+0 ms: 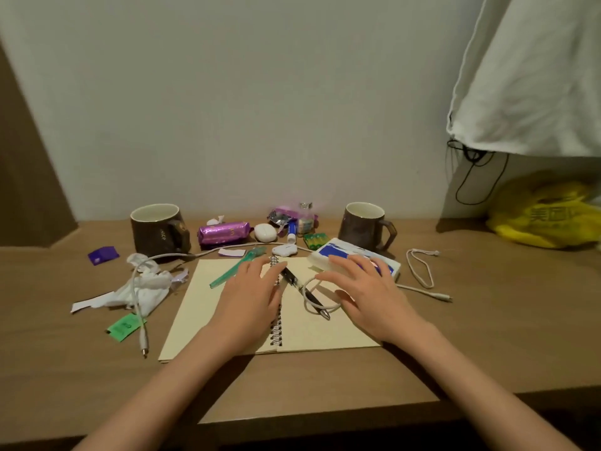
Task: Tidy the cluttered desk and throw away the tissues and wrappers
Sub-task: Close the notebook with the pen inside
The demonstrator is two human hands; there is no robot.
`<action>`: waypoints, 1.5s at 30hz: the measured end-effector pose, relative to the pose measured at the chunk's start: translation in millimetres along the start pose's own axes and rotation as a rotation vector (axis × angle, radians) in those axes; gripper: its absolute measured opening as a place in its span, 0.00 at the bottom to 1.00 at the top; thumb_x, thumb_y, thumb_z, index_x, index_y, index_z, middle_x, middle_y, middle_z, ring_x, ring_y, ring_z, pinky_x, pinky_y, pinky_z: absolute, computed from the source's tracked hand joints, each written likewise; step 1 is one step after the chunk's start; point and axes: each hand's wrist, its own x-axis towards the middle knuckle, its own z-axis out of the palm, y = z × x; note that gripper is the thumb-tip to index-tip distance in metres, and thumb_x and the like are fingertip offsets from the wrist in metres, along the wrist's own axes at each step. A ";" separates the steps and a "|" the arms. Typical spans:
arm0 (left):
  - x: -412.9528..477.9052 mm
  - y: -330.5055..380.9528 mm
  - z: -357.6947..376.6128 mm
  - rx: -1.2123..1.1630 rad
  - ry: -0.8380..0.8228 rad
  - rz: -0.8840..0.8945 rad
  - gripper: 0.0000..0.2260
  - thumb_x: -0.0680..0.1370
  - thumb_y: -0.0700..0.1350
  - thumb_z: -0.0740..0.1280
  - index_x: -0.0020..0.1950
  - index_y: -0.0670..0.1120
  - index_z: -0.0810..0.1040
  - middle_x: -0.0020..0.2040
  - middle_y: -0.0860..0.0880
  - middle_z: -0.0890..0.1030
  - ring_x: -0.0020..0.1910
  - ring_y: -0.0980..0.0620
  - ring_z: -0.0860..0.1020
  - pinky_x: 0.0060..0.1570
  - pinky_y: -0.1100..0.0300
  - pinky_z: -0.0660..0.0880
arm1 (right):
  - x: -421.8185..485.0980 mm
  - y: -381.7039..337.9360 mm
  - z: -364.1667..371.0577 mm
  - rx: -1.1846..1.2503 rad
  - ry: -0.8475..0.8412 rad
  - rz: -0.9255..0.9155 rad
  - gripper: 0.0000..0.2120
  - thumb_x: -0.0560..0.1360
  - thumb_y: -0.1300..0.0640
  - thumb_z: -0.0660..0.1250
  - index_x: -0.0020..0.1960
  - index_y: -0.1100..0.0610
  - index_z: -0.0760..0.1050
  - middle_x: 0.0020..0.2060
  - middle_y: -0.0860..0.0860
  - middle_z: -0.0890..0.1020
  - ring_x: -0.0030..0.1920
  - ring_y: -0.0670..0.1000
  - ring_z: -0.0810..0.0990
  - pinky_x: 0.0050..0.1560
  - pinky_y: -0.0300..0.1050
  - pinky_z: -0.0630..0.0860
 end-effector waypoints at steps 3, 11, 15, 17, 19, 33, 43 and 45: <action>13.0 6.3 4.2 -0.016 -0.017 0.081 0.19 0.82 0.52 0.52 0.73 0.57 0.61 0.76 0.54 0.59 0.75 0.50 0.54 0.71 0.49 0.60 | 0.0 7.7 -1.7 0.059 -0.065 0.065 0.20 0.80 0.51 0.54 0.70 0.37 0.59 0.75 0.42 0.58 0.75 0.49 0.56 0.75 0.57 0.50; 33.7 17.6 19.8 -0.104 -0.134 0.047 0.18 0.81 0.56 0.52 0.68 0.59 0.70 0.72 0.57 0.68 0.73 0.53 0.60 0.71 0.51 0.61 | -0.8 21.6 -3.6 0.134 -0.058 0.139 0.16 0.80 0.45 0.54 0.65 0.34 0.70 0.75 0.42 0.61 0.74 0.47 0.58 0.73 0.48 0.56; 37.1 17.3 19.6 -0.138 -0.130 0.021 0.17 0.80 0.58 0.54 0.67 0.60 0.73 0.70 0.59 0.70 0.73 0.55 0.60 0.70 0.51 0.63 | 2.3 36.0 -5.0 0.127 -0.035 0.202 0.14 0.78 0.43 0.58 0.60 0.36 0.76 0.72 0.39 0.66 0.72 0.46 0.63 0.72 0.48 0.61; 36.5 15.9 20.6 -0.172 -0.100 0.016 0.17 0.79 0.58 0.55 0.65 0.60 0.74 0.70 0.59 0.71 0.73 0.56 0.61 0.69 0.51 0.64 | 0.5 45.9 -6.0 0.122 0.003 0.263 0.13 0.77 0.41 0.59 0.55 0.39 0.81 0.70 0.39 0.70 0.69 0.45 0.67 0.67 0.46 0.67; 35.7 14.4 22.6 -0.215 -0.075 0.009 0.16 0.79 0.57 0.56 0.65 0.60 0.75 0.69 0.59 0.71 0.73 0.56 0.61 0.70 0.49 0.64 | -2.1 55.8 -6.0 0.150 0.048 0.338 0.16 0.76 0.38 0.60 0.54 0.43 0.82 0.67 0.39 0.73 0.65 0.44 0.71 0.59 0.40 0.71; 37.4 8.9 28.2 -0.296 0.000 0.028 0.14 0.79 0.54 0.58 0.62 0.58 0.77 0.67 0.58 0.73 0.67 0.58 0.67 0.64 0.58 0.67 | 16.0 -13.4 -39.0 0.399 0.032 0.302 0.22 0.74 0.35 0.59 0.65 0.42 0.72 0.72 0.42 0.66 0.72 0.49 0.62 0.71 0.55 0.61; 30.0 4.3 22.4 -0.376 0.015 0.047 0.13 0.80 0.51 0.58 0.58 0.57 0.80 0.65 0.58 0.74 0.64 0.60 0.69 0.61 0.59 0.69 | 31.2 -19.3 -7.6 -0.030 -0.350 0.372 0.29 0.81 0.53 0.53 0.78 0.50 0.44 0.78 0.49 0.44 0.76 0.64 0.41 0.72 0.71 0.42; 30.2 5.5 24.5 -0.343 0.015 0.064 0.13 0.80 0.51 0.57 0.58 0.57 0.79 0.64 0.58 0.73 0.64 0.59 0.68 0.63 0.59 0.68 | 25.5 -12.8 -5.6 -0.080 -0.339 0.356 0.31 0.81 0.54 0.55 0.78 0.52 0.43 0.78 0.49 0.45 0.77 0.62 0.43 0.72 0.70 0.44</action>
